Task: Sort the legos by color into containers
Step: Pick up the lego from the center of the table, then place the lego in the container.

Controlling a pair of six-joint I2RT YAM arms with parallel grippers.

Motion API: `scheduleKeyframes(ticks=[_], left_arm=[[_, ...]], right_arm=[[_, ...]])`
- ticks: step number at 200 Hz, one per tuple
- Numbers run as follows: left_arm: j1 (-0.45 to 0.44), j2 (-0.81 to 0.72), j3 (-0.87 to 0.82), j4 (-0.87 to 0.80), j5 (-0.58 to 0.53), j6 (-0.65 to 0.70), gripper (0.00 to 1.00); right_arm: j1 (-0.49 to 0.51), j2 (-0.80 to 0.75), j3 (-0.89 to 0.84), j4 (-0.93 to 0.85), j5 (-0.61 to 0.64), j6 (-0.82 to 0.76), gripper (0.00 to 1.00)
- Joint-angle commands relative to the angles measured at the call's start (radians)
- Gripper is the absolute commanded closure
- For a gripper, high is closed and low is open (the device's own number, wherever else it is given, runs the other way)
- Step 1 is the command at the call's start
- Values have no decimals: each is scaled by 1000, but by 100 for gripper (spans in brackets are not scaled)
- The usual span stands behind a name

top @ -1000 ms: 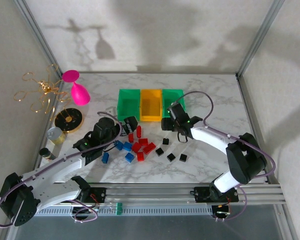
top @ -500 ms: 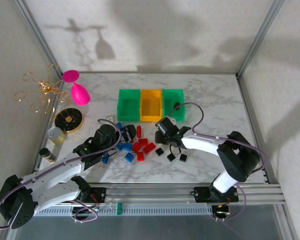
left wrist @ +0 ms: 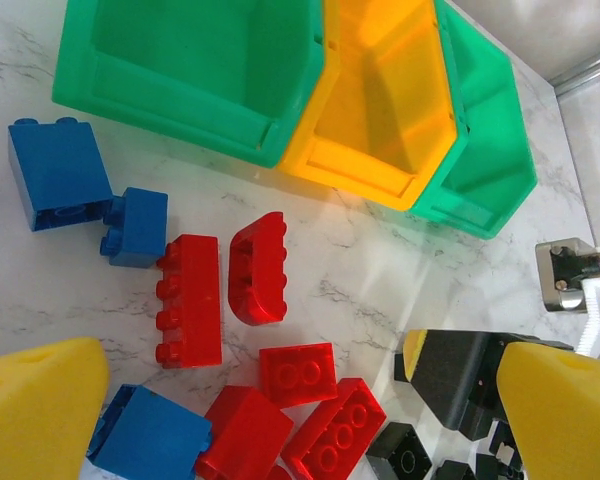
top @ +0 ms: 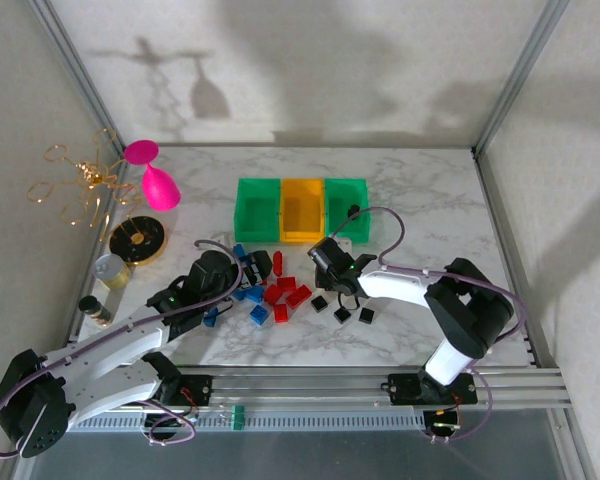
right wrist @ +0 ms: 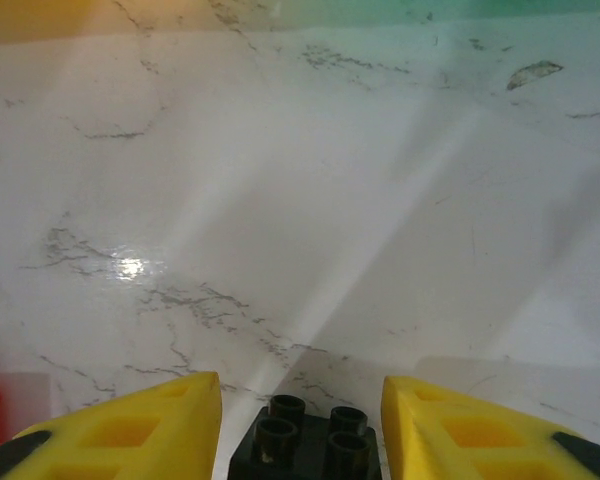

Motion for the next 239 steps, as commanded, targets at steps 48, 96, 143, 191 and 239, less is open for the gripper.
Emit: scheduleKeyframes(ticks=[48,96,143,191,239], left_arm=[[-12,-2,-3,18,-16,-2,0],[-12,14,23,37,-19,-2,0],[-12,78,58,94,-18,7,0],[-11,177,133,134,-20,43,0],[-10,264,198,156,-26,65,0]], right_arm=[[13,-27,30,-48,61,-22,71],[-1,-100,100,-96,90,-100,71],[-122,-91,217,-102,82,-213,71],[-241,39,369,-58,71,-326,71],[-297,203,525,-43,77,-388,72]])
